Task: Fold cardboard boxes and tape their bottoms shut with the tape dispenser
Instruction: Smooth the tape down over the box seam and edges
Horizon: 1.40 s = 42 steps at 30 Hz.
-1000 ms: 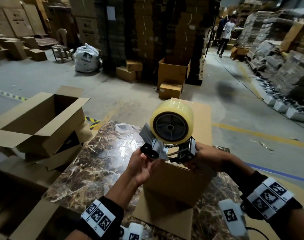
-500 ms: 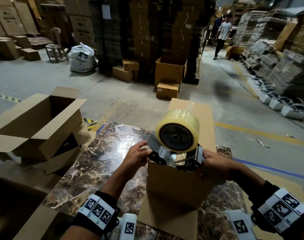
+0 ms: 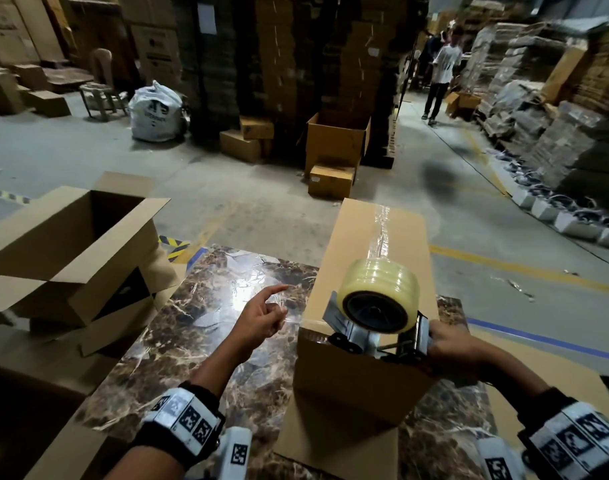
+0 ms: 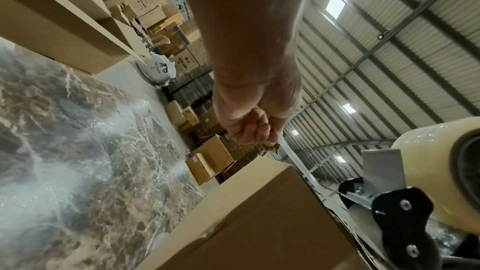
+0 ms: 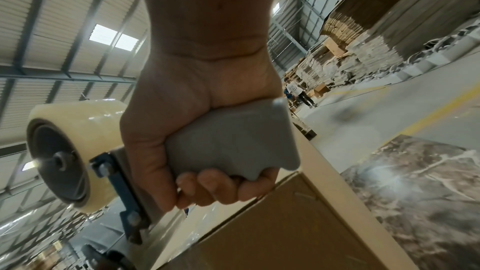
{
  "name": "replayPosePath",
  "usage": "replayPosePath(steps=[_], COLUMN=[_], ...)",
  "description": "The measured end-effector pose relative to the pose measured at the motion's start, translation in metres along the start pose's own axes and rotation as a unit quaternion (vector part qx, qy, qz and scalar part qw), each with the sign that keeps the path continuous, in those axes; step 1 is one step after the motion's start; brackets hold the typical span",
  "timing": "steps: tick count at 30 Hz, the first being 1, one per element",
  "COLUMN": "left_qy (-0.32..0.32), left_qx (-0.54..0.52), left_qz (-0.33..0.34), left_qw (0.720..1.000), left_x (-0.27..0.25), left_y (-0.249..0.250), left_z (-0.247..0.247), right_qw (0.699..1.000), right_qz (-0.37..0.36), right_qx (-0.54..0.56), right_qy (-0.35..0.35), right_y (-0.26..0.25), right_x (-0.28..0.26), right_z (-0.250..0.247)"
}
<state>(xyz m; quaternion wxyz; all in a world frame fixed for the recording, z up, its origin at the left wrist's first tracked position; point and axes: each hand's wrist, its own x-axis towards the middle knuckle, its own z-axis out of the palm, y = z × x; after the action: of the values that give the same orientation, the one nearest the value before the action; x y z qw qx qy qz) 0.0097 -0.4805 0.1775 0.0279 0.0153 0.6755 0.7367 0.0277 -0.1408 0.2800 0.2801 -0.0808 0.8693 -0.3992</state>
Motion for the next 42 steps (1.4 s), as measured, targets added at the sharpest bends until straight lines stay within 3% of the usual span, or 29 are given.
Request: replayPosePath(steps=[11,13,16,19,22,25,28,32,42], left_qy=[-0.003,-0.011,-0.019,0.042,0.12,0.086,0.03,0.002,0.022], left_qx=[0.043,0.104,0.256,0.371,0.244,0.122,0.159,0.073,0.081], left_qz=[-0.012,-0.017,-0.05,-0.021,-0.027,-0.091,-0.136,-0.186,-0.139], left_qw=[0.999,0.994,0.965,0.927,0.962,0.985,0.977,0.98,0.987], left_x=[-0.002,-0.001,0.0,0.0,0.007,0.014,0.018,0.02,0.021], left_y=[-0.036,-0.043,-0.046,-0.04,-0.023,0.004,0.009,-0.003,-0.01], left_z=[0.014,0.016,0.01,0.008,0.019,0.038,0.047,0.044,0.043], right_qw=[0.998,0.997,0.997,0.995,0.994,0.994,0.994,0.996,0.995], right_qz=[0.052,0.059,0.064,0.07,0.064,0.066,0.059,0.041,-0.001], right_qx=[-0.039,-0.044,-0.051,-0.074,-0.079,-0.071,-0.069,-0.052,-0.091], right_qy=[0.002,0.0,-0.008,-0.018,-0.037,-0.049,-0.057,-0.057,-0.047], right_y=[0.014,0.017,0.02,0.024,0.026,0.019,0.017,0.017,0.034], right_x=[0.018,0.019,0.022,0.027,0.031,0.03,0.029,0.025,0.0], right_z=[-0.001,-0.002,-0.006,-0.008,-0.01,-0.01,-0.009,-0.007,-0.029])
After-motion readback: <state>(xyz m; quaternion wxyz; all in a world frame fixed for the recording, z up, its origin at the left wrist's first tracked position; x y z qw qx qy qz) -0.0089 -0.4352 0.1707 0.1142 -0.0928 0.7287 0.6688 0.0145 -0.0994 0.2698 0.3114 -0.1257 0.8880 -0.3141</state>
